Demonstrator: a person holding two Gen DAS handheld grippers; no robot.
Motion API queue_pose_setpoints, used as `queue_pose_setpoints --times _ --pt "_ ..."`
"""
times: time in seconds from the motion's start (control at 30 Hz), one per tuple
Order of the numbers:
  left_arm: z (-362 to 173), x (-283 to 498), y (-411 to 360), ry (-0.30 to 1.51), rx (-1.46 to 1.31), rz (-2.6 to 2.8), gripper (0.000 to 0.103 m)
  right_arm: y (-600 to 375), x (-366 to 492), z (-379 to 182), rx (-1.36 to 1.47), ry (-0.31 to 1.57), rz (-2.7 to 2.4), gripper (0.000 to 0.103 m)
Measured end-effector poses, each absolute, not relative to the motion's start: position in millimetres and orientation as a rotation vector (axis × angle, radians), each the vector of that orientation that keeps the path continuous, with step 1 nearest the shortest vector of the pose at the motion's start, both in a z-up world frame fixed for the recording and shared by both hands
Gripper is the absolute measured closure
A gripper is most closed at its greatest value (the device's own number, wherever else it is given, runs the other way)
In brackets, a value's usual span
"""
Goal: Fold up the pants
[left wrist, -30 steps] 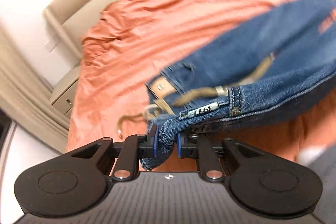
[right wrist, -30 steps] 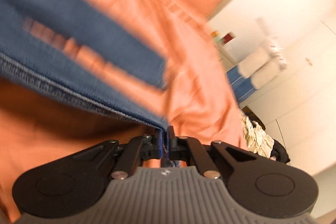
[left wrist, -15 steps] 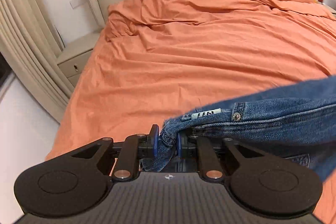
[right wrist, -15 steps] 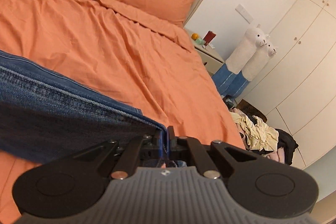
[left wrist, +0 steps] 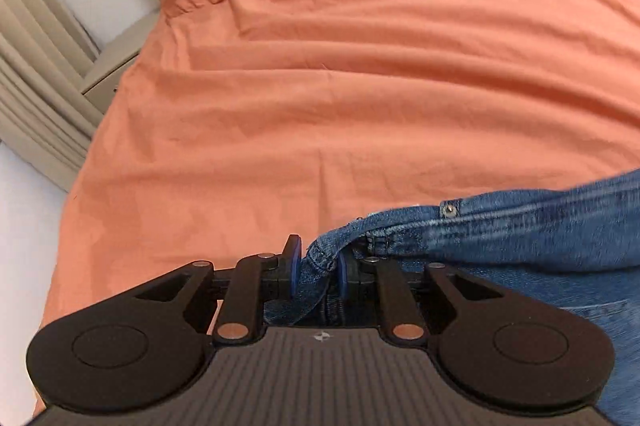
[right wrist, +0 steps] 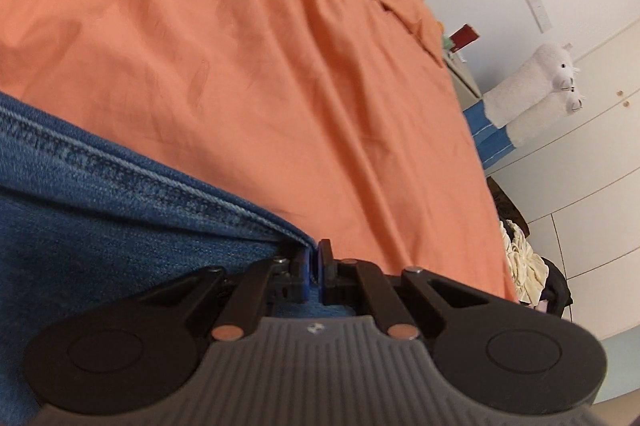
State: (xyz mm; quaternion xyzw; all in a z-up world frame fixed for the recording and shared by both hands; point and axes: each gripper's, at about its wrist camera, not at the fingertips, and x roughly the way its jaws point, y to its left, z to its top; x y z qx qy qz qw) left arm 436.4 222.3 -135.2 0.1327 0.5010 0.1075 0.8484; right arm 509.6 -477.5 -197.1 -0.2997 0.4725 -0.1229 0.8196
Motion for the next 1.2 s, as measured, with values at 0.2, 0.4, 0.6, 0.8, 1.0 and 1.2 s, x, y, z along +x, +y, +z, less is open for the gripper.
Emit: queue_pose_setpoints --times 0.2,0.4,0.6,0.8,1.0,1.2 --pt "-147.0 436.4 216.6 1.038 0.362 0.210 0.061 -471.4 516.1 -222.1 -0.654 1.027 -0.283 0.103" --pt "-117.7 418.5 224.8 0.977 0.352 0.250 0.009 -465.1 499.1 -196.4 -0.646 0.998 -0.340 0.057" --pt "-65.9 368.1 250.1 0.922 0.085 0.243 0.009 -438.1 453.8 -131.8 -0.362 0.950 -0.297 0.047" --pt "-70.1 282.7 304.9 0.848 -0.440 0.271 0.010 -373.7 390.7 -106.3 0.017 0.956 -0.058 0.044" --pt "-153.0 230.1 346.1 0.744 -1.020 0.261 0.010 -313.2 334.8 -133.6 0.285 0.963 0.057 0.044" --pt "-196.5 245.5 349.3 0.670 -1.178 0.303 0.037 -315.1 286.6 -153.9 0.583 0.959 0.023 0.044"
